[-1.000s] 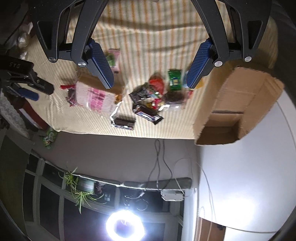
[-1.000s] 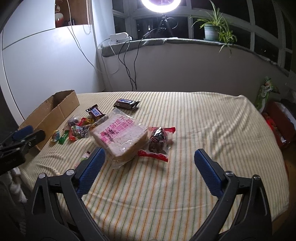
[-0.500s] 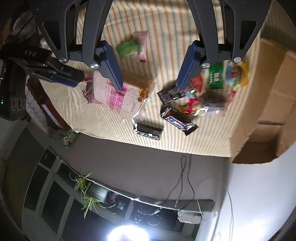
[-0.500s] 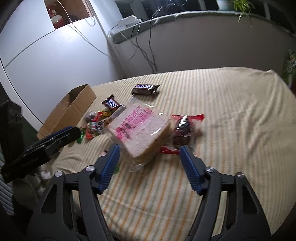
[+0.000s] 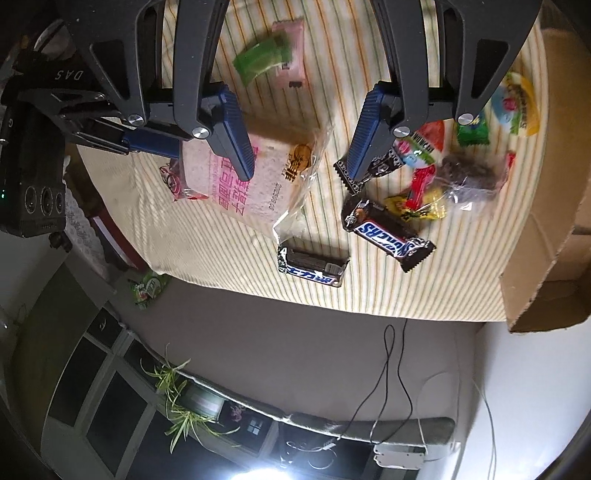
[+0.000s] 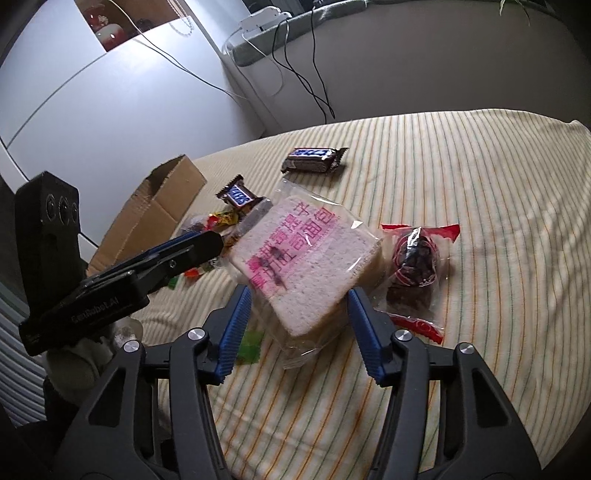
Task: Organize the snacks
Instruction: 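Close both grippers on the pink-printed bread bag from opposite sides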
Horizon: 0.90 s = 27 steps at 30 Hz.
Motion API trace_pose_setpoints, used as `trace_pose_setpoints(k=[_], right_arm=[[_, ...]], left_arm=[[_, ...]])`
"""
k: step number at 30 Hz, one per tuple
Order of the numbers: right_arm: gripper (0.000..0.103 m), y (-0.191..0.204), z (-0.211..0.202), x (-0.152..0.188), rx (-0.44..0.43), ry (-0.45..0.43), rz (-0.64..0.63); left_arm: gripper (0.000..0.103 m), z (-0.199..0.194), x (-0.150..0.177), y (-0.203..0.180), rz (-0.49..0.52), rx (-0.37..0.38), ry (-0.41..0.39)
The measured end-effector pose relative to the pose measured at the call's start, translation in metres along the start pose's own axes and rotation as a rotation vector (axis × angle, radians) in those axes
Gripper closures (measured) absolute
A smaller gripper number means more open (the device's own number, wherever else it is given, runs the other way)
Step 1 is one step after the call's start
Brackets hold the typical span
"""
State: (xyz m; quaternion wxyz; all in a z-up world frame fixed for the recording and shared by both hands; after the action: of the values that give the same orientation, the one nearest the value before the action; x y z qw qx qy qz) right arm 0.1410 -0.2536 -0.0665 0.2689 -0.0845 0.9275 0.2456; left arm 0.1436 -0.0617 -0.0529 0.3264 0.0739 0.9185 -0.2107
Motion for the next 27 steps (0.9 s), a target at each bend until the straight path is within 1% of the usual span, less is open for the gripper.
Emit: trace_pose_setpoints(k=[2,5,11,14,22,27], right_arm=[[0.046,-0.003,0.003,-0.001,-0.005,0.011,0.013],[0.046,-0.009,0.007,-0.003,0.010,0.025,0.025],[0.046,-0.016,0.014,-0.004,-0.010,0.045,0.053],[0.046,-0.016,0.017,-0.005,-0.012,0.045,0.054],[0.048,-0.012,0.020,-0.007,-0.003,0.041,0.043],[0.049,0.001,0.018,-0.007,-0.006,0.036,0.015]], left_arm=[[0.053,0.005,-0.001,0.000,0.002,0.006,0.015],[0.053,0.013,-0.003,0.002,-0.004,0.025,0.042],[0.053,0.024,-0.003,0.006,-0.026,0.060,0.083],[0.053,0.028,-0.002,0.003,-0.019,0.077,0.094],[0.056,0.025,-0.001,-0.004,0.008,0.079,0.087],[0.058,0.010,0.000,-0.002,0.005,0.070,0.056]])
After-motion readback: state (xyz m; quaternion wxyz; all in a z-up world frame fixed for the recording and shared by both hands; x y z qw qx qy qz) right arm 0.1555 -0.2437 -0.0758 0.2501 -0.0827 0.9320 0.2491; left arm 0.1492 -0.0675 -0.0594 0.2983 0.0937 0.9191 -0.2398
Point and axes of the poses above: each gripper's, at about its wrist camera, not at the fingertips, and z roughly the way its jaws point, y to its left, x to its underside, the point moved 2 cm from there along z, roughly the way its jaws point, and after that the axes turned 2 degrees about y, right-handed, at the moved point
